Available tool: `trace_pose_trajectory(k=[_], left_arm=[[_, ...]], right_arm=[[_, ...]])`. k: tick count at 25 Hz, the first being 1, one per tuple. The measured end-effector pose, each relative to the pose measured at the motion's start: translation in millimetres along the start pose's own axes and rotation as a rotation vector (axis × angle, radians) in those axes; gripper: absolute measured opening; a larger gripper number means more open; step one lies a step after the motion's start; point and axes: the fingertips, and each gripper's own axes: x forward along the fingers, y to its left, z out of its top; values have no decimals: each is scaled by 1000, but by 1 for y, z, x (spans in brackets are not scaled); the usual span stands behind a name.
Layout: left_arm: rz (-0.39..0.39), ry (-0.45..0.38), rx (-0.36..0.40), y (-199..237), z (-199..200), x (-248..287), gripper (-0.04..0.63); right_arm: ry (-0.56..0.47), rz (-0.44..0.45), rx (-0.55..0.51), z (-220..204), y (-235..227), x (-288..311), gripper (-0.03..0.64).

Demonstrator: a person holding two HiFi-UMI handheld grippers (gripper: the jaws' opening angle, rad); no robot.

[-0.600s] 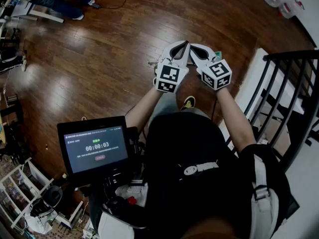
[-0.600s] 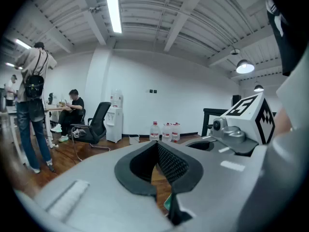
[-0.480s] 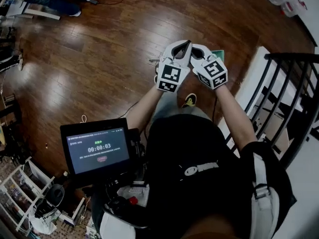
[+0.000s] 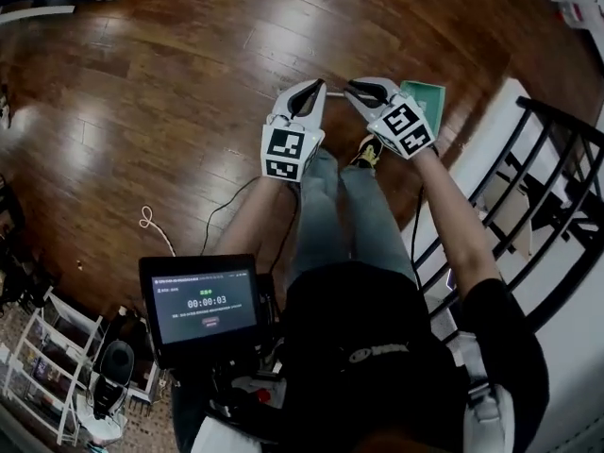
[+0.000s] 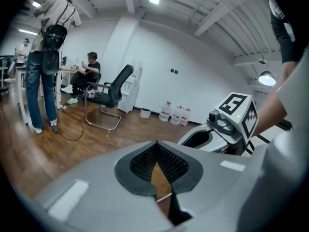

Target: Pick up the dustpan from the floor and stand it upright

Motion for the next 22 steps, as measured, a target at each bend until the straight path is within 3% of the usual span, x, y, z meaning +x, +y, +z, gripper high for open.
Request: trace_pose_trajectory(k=[2, 3, 7, 11, 14, 18, 22], left_arm=[[21, 59, -43, 16, -41, 17, 18], [34, 84, -61, 22, -61, 25, 18], [105, 136, -97, 47, -140, 52, 18], [178, 139, -247, 87, -224, 78, 18], [228, 167, -301, 104, -285, 82, 18], [299, 173, -348, 126, -336, 81, 18], [329, 162, -363, 147, -365, 79, 18]], right_arm=[[113, 72, -19, -42, -4, 32, 162], [159, 95, -40, -62, -7, 47, 170], [329, 160, -159, -161, -21, 126, 170], [492, 249, -246, -265, -35, 210, 161], [533, 293, -310, -318, -30, 244, 161], [556, 289, -367, -375, -31, 302, 156], [639, 215, -462, -418, -41, 357, 149]])
